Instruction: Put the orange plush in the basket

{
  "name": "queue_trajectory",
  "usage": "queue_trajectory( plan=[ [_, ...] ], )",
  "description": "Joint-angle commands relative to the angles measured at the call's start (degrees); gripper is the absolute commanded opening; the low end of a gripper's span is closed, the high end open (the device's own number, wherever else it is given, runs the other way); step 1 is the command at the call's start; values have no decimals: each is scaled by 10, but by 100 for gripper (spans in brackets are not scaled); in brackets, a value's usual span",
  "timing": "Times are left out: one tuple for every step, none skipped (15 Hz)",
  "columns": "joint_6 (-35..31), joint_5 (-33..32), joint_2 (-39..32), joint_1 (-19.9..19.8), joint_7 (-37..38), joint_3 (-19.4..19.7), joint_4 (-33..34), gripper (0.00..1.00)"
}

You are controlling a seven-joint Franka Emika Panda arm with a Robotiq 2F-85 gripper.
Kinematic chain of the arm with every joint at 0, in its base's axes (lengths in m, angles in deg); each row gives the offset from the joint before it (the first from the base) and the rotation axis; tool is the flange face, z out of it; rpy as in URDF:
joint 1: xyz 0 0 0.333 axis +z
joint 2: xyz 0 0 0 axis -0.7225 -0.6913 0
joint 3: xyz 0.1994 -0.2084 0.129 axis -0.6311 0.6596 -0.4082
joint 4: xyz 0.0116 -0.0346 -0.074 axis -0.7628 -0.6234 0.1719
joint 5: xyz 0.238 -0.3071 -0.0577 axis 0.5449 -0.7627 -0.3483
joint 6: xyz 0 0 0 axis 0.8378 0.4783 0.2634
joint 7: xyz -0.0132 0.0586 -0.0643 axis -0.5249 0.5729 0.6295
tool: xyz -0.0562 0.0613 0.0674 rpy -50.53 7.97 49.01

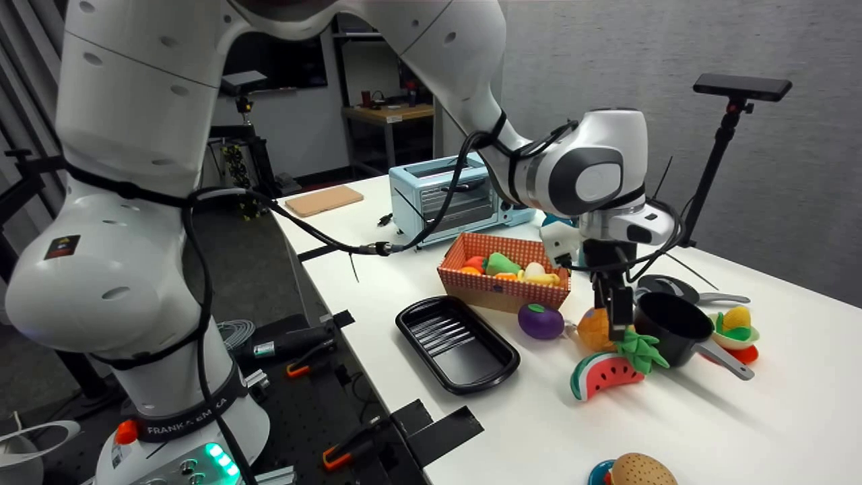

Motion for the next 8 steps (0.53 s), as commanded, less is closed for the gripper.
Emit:
queue_trajectory(
  plan=[
    [-22, 3, -36, 22, 10, 23, 21, 100],
    [-25, 4, -42, 25, 11, 26, 25, 100],
    [-23, 5, -47, 27, 12, 28, 29, 100],
    [-23, 6, -49, 30, 12, 29, 32, 93],
    [-23, 7, -51, 31, 11, 29, 34, 72],
    [-23, 8, -51, 32, 8, 28, 35, 69],
    [-21, 8, -51, 33, 7, 28, 36, 68],
    [-20, 9, -48, 34, 5, 27, 35, 60]
  ],
)
